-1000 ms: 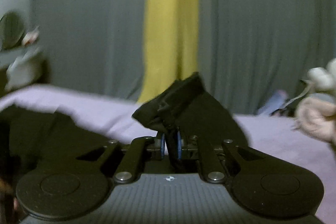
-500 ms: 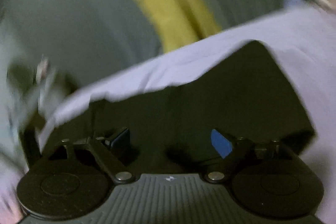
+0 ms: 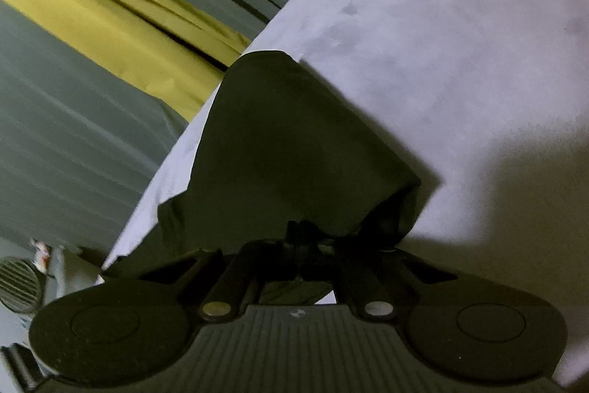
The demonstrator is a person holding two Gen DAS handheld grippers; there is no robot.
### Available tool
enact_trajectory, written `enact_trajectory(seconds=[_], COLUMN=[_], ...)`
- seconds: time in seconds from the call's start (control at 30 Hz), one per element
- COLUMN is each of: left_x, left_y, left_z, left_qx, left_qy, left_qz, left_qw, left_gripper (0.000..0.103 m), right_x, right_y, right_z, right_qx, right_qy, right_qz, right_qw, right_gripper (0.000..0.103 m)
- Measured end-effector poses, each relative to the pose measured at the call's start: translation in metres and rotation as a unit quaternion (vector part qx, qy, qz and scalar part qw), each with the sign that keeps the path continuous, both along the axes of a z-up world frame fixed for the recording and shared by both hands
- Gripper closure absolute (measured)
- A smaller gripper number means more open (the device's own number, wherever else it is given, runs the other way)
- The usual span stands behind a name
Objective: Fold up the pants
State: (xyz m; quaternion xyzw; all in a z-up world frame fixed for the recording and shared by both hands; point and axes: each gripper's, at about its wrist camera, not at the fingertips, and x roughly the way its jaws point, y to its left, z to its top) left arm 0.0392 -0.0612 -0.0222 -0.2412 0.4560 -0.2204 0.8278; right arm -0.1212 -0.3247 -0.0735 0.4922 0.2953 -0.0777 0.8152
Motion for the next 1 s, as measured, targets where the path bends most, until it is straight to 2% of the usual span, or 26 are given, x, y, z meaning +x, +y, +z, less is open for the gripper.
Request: enact_trajectory(seconds=[0.07, 0.3, 0.47, 0.57, 0.6, 0.63, 0.67, 0.7, 0.73, 0.77, 0.83, 0.93, 1.0], left_x=[0.007, 0.024, 0.029, 0.035, 0.037, 0.040, 0.042, 0.045, 0.045, 0.046, 0.044, 0.042, 0.042], left_y=[-0.008, -0.021, -0.027, -0.029, -0.030, -0.029, -0.030, -0.031, -0.031, -0.030, -0.028, -0.028, -0.016], left_z=[-0.004, -0.008, -0.014, -0.022, -0.026, -0.033, -0.040, -0.048, -0.053, -0.057, -0.051, -0.023, -0.005], left_qx=[-0.015, -0.015, -0.055, -0.102, -0.127, -0.160, -0.176, -0.181, -0.181, -0.180, -0.171, -0.101, -0.079], left_qy=[0.014, 0.037, 0.048, 0.064, 0.072, 0.093, 0.120, 0.145, 0.159, 0.167, 0.158, 0.106, 0.074], left_qz=[-0.010, -0.003, -0.024, -0.020, -0.019, -0.016, -0.006, 0.010, 0.023, 0.028, 0.029, 0.010, 0.003], left_qw=[0.9997, 0.9992, 0.9970, 0.9925, 0.9891, 0.9826, 0.9770, 0.9728, 0.9702, 0.9690, 0.9720, 0.9891, 0.9941], left_gripper=[0.000, 0.000, 0.000, 0.001, 0.004, 0.025, 0.050, 0.061, 0.079, 0.083, 0.087, 0.089, 0.089], right_x=[0.004, 0.007, 0.004, 0.006, 0.006, 0.006, 0.006, 0.005, 0.005, 0.004, 0.002, -0.006, -0.011], right_y=[-0.006, -0.011, -0.012, -0.010, -0.009, -0.008, -0.007, -0.005, -0.003, -0.002, 0.001, -0.002, -0.007], right_z=[-0.003, -0.009, -0.010, -0.008, -0.006, -0.004, -0.003, 0.000, 0.003, 0.006, 0.013, 0.018, 0.018], right_qx=[0.016, 0.038, 0.053, 0.047, 0.044, 0.043, 0.041, 0.036, 0.026, 0.013, -0.016, -0.023, -0.006], right_qy=[-0.004, -0.010, -0.018, -0.027, -0.033, -0.041, -0.050, -0.060, -0.066, -0.071, -0.085, -0.109, -0.126], right_qz=[-0.001, -0.004, -0.008, -0.004, -0.002, 0.001, 0.003, 0.006, 0.007, 0.007, 0.006, -0.011, -0.021], right_qw=[1.000, 0.999, 0.998, 0.998, 0.998, 0.998, 0.998, 0.998, 0.997, 0.997, 0.996, 0.994, 0.992], right_gripper=[0.103, 0.103, 0.103, 0.098, 0.091, 0.086, 0.076, 0.068, 0.064, 0.059, 0.058, 0.058, 0.058])
